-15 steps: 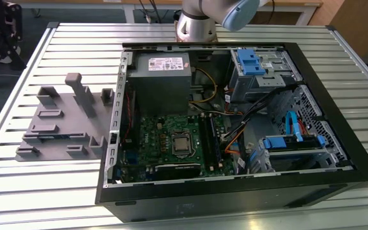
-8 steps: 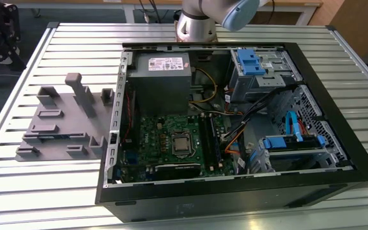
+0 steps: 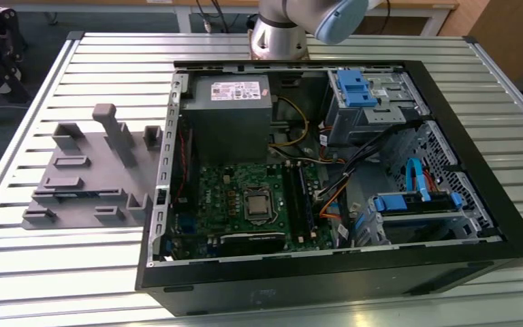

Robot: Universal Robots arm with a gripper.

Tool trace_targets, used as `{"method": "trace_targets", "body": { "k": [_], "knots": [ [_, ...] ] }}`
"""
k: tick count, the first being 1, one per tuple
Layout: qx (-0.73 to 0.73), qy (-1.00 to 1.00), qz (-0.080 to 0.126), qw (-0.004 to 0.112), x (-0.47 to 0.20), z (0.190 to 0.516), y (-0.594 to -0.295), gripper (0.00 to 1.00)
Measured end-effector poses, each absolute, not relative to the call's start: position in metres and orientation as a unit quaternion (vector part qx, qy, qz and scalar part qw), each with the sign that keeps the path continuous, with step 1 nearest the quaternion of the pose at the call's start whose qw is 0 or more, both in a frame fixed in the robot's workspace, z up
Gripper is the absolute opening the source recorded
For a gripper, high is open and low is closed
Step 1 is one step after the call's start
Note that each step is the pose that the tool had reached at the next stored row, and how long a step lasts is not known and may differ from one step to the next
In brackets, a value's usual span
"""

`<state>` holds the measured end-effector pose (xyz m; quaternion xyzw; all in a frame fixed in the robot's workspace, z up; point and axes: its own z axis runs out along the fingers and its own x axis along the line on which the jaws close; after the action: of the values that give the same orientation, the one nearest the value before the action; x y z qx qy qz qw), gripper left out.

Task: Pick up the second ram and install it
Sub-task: 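Pick up the second ram and move it above second insertion slot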

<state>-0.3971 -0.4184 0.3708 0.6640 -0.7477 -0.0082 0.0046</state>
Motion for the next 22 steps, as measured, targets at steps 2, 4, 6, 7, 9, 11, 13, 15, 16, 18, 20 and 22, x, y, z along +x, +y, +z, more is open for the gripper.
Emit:
{"method": "trace_targets", "body": {
  "k": [2,4,6,7,9,11,13,15,16,18,20,22],
  "knots": [
    [0.664,-0.748,-0.008,0.005,-0.397,0.371,-0.418,0.11],
    [0.664,-0.748,-0.008,0.005,-0.397,0.371,-0.418,0.23],
    [0.664,-0.747,-0.008,0.005,-0.397,0.37,-0.418,0.23],
    [0.665,-0.747,-0.008,0.005,-0.397,0.37,-0.418,0.3],
    [0.666,-0.746,-0.008,0.005,-0.397,0.369,-0.418,0.3],
    [0.667,-0.745,-0.008,0.005,-0.397,0.367,-0.418,0.3],
    [0.667,-0.745,-0.008,0.005,-0.397,0.365,-0.419,0.3],
    [0.668,-0.744,-0.008,0.005,-0.397,0.362,-0.419,0.3],
    [0.669,-0.743,-0.008,0.005,-0.397,0.361,-0.42,0.3],
    [0.67,-0.742,-0.008,0.005,-0.397,0.359,-0.421,0.3],
    [0.671,-0.741,-0.008,0.004,-0.397,0.356,-0.422,0.3],
    [0.672,-0.74,-0.008,0.005,-0.397,0.354,-0.422,0.3]
  ]
}}
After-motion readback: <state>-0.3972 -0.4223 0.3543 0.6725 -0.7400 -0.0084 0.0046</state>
